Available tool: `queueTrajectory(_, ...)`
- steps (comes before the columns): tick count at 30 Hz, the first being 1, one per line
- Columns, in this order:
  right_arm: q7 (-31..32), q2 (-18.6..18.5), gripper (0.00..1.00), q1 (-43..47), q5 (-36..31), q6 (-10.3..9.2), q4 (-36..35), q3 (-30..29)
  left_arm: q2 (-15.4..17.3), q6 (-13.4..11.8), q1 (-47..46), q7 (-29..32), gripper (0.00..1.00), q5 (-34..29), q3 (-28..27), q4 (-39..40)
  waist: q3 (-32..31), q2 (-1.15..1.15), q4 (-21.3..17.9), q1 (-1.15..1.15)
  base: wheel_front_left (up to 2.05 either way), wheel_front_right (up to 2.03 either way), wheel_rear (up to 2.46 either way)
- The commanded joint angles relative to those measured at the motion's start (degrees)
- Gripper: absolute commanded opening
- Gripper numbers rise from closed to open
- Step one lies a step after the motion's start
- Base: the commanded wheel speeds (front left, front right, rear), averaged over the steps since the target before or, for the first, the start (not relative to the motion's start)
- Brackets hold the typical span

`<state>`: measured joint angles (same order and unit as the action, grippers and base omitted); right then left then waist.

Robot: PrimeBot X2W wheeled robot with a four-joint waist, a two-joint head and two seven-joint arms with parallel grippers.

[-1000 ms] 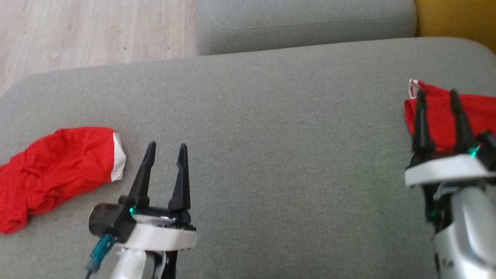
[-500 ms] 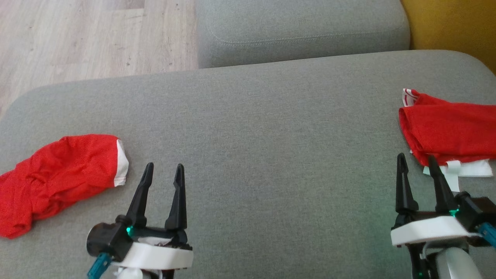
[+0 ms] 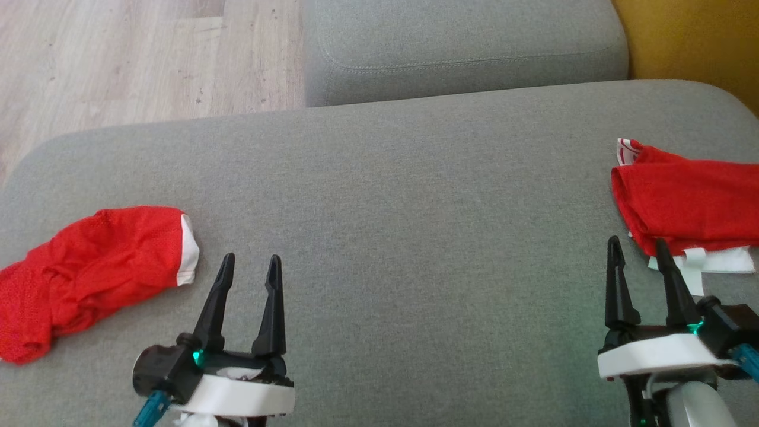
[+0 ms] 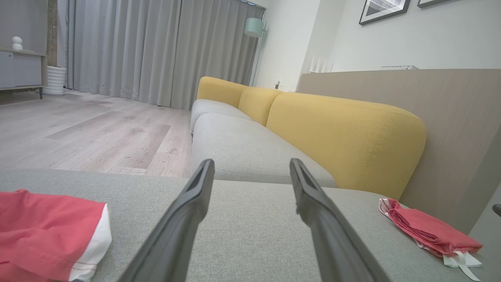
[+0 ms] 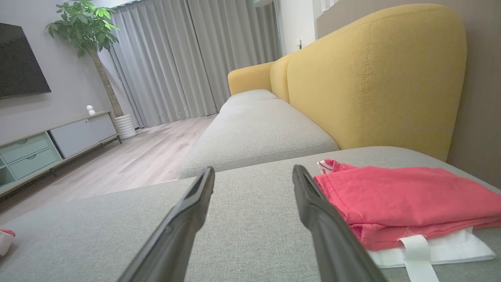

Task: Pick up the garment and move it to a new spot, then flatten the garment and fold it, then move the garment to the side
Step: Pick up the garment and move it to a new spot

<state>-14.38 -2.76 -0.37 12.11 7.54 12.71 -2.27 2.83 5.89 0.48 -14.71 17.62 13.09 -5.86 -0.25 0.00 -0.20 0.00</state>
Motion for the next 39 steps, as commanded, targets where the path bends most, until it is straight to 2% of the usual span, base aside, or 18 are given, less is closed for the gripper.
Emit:
queueTrajectory(1, -0.62, -0.13, 1.0, -1.58, 0.29, -0.05, -2.32, 1.53, 0.05, 0.07, -1.77, -0.29, 1.0, 0.18, -1.75, 1.58, -0.02, 0.0, 0.01, 0.0, 0.0, 0.0, 0.0)
queueTrajectory(17, -0.62, -0.12, 1.0, -1.49, 0.5, -0.05, -2.41, 1.35, 0.05, -0.18, -2.3, -0.29, 1.0, 0.2, -1.69, 1.51, 0.13, 0.0, 0.93, 0.0, 0.0, 0.0, 0.0)
queueTrajectory(28, -0.62, -0.12, 1.0, -1.11, 0.65, -0.05, -1.85, 3.91, 0.05, -0.35, -2.57, -0.29, 1.0, -0.45, -2.47, 1.12, 0.04, 0.0, 6.72, 0.0, 0.0, 0.0, 0.0)
queueTrajectory(39, -0.62, -0.12, 1.0, -1.05, 1.5, -0.05, -0.4, 8.13, 0.05, -0.65, -1.93, -0.29, 1.0, -1.23, -5.5, 1.03, -0.23, 0.0, 15.78, 0.0, 0.0, 0.0, 0.0)
